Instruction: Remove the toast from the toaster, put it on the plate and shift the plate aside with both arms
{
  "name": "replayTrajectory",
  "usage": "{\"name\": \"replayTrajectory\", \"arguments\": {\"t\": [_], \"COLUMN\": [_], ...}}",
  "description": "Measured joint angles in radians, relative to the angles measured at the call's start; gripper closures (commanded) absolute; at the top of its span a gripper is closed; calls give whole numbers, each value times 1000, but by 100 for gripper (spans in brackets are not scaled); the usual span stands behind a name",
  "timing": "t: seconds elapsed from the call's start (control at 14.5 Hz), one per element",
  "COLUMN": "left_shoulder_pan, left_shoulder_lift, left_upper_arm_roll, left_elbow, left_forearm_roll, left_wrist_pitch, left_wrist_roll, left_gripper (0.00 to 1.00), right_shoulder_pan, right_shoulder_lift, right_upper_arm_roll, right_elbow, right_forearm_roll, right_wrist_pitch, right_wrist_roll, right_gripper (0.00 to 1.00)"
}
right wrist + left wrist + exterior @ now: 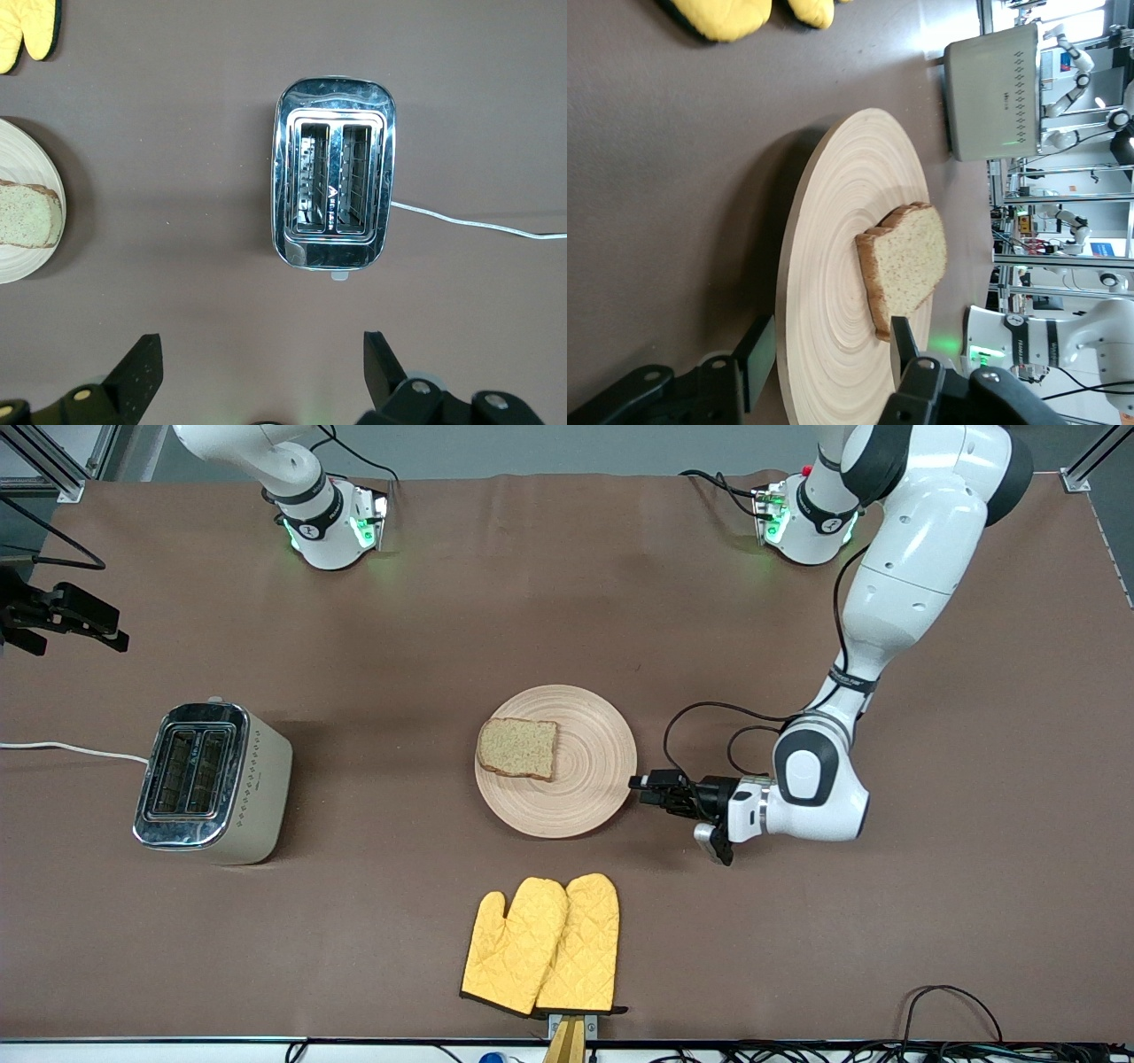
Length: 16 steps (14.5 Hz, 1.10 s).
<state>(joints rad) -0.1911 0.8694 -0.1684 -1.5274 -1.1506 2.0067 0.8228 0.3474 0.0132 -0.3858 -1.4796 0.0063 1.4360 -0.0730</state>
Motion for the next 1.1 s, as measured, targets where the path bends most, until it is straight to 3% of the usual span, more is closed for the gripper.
{"name": "replayTrajectory", "arguments": {"t": [0.14, 0.28, 0.69, 1.03, 1.1], "left_shoulder_pan": [-10, -14, -15, -28, -31], "left_shoulder_lift": [3, 7, 23, 28, 31], "left_upper_arm_roll": [0, 0, 0, 0, 0], "left_elbow": [-6, -10, -11, -13, -15], "left_forearm_roll": [0, -1, -1, -1, -1], "left_wrist_pitch": [8, 11, 25, 38, 43], "left_wrist_roll": [0, 0, 0, -1, -1], "left_gripper": [52, 53, 56, 67, 73], "right_shoulder_pan": [-189, -287, -322, -323, -326], "right_shoulder_lift": [4, 4, 4, 4, 4], "right_upper_arm_roll": [187, 279, 334, 339, 339], "right_elbow": [2, 4, 6, 6, 6], "right_forearm_roll": [-3, -5, -7, -8, -8], "right_wrist_pitch": [-9, -30, -32, -34, -30], "right_wrist_roll": [0, 0, 0, 0, 0], "right_gripper": [0, 0, 0, 0, 0]}}
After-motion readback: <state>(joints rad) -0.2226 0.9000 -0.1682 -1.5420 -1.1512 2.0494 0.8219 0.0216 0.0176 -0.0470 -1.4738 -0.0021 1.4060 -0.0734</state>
